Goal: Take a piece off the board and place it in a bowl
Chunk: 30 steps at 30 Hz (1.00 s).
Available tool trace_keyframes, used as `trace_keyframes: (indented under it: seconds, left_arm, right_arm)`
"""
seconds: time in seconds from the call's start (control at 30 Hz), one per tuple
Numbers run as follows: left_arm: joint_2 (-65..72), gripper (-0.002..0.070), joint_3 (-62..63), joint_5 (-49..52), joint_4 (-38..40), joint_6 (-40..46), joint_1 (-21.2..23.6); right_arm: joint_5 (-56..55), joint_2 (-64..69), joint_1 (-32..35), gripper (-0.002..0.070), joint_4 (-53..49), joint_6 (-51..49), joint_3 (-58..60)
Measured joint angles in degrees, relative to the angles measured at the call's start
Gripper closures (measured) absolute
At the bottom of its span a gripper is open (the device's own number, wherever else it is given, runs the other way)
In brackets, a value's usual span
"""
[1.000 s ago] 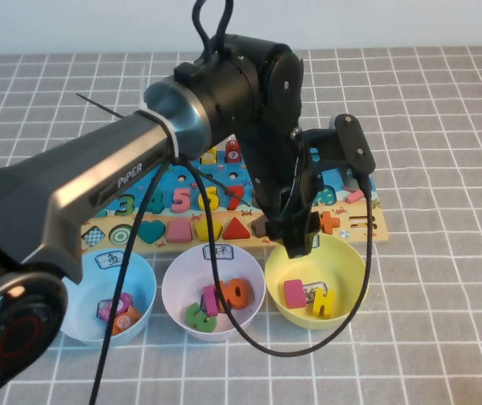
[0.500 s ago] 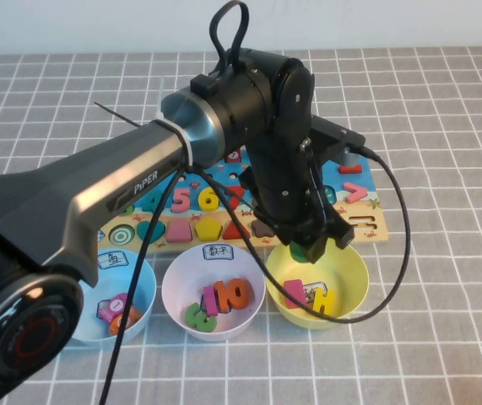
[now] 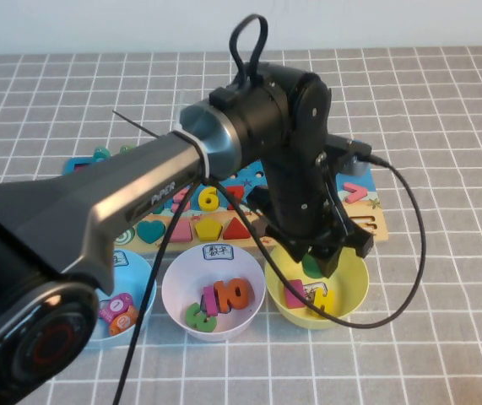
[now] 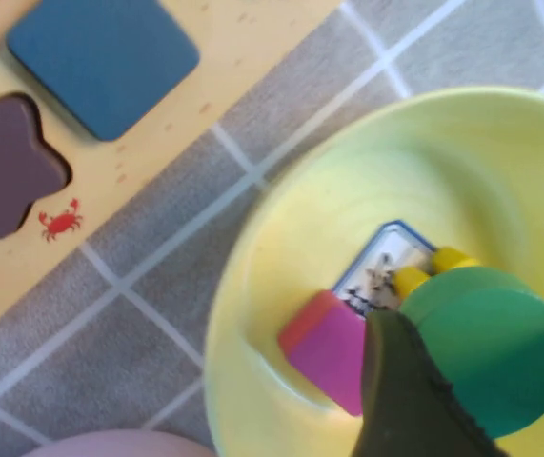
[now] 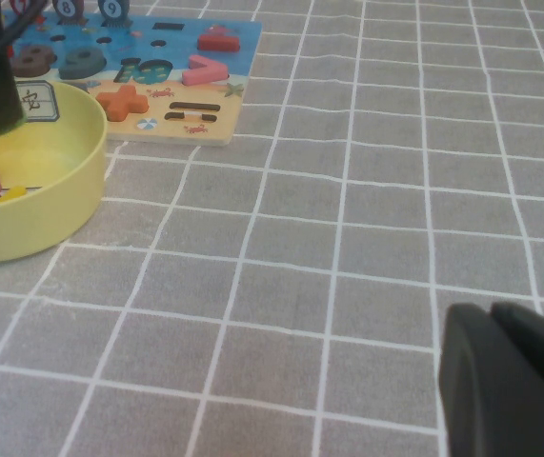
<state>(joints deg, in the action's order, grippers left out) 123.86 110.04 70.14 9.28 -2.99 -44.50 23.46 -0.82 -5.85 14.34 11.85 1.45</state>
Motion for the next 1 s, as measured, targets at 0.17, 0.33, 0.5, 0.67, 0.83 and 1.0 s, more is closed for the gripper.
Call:
trace_keyframes:
  seconds: [0.17,0.33,0.5,0.67,0.83,1.0]
  left_arm:
    - [2.3,0.0393,0.0,0.0,-0.5,0.0,0.0]
    - [3.2,0.0393,0.0,0.0,-1.1,0.0,0.0]
    - [3.3,0.0354,0.0,0.0,-0.7,1.4,0.0]
    - [3.3,0.0249,0.0,0.0,-0.3,2.0,0.0]
    - [3.3,0.0228,0.0,0.0,-0.3,2.1,0.0]
    - [1.4,0.0227,-0.4,0.0,-0.3,2.1,0.0]
  right_arm:
    - [0.0,0.0,0.0,0.0694,0.0,0.0,0.0]
    - [0.0,0.0,0.0,0.0694,0.0,0.0,0.0]
    - [0.0,0.0,0.0,0.0694,0.0,0.0,0.0]
    - [0.0,0.0,0.0,0.0694,0.0,0.0,0.0]
    - [0.0,0.0,0.0,0.0694,0.0,0.0,0.0]
    - [0.0,0.0,0.0,0.0694,0.0,0.0,0.0]
